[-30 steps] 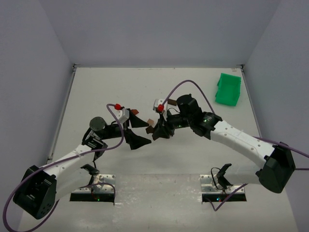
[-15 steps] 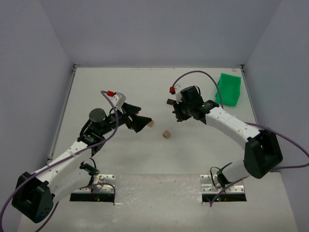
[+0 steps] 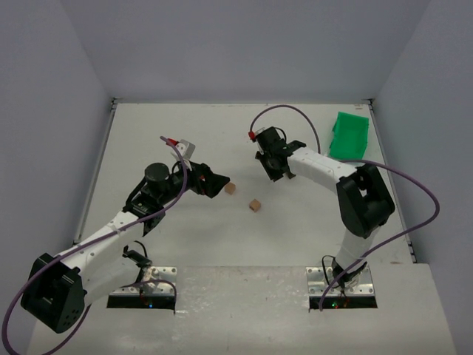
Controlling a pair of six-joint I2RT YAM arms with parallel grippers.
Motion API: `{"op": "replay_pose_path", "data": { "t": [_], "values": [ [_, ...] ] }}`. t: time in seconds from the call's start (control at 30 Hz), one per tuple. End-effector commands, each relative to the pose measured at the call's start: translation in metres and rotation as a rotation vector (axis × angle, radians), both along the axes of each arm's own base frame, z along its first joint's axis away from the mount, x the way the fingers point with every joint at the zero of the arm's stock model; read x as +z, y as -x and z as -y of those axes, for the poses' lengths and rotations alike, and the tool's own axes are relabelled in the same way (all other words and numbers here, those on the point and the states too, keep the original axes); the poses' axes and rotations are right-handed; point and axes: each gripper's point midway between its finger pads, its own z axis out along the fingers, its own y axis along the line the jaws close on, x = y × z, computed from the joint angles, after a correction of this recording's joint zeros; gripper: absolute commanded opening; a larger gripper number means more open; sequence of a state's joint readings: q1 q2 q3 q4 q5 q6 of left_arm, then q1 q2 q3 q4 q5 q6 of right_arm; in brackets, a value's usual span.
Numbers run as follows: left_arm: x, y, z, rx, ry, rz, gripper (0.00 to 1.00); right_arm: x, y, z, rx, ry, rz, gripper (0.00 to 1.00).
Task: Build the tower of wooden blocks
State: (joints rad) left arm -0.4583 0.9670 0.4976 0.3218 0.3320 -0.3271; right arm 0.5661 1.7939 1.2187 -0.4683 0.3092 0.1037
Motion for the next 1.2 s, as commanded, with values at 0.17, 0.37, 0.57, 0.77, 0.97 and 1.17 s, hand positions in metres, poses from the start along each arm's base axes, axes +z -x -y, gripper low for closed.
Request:
{"op": "replay_pose_path", "data": {
  "t": [0.17,0.37,0.57,0.77,0.97,1.17],
  "values": [
    [0.013,-0.008,0.001,0.009,0.024,0.042,1.00,-0.007,-0.019,0.006,-0.034,0.112,0.025,0.24],
    [0.013,-0.008,0.001,0.012,0.026,0.047,1.00,-0.016,-0.021,0.010,-0.040,0.155,0.010,0.28],
    [0.013,-0.008,0.001,0.008,0.027,0.050,1.00,-0.022,-0.024,0.011,-0.051,0.176,0.004,0.32],
    [0.014,-0.008,0.001,0.011,0.028,0.050,1.00,-0.022,-0.026,0.016,-0.069,0.210,0.009,0.35],
    [0.014,-0.008,0.000,0.019,0.030,0.049,1.00,-0.024,-0.022,0.019,-0.069,0.222,-0.007,0.49],
    [0.013,-0.009,-0.001,0.024,0.033,0.045,1.00,-0.020,-0.017,0.013,-0.055,0.198,-0.011,0.55]
  ]
}}
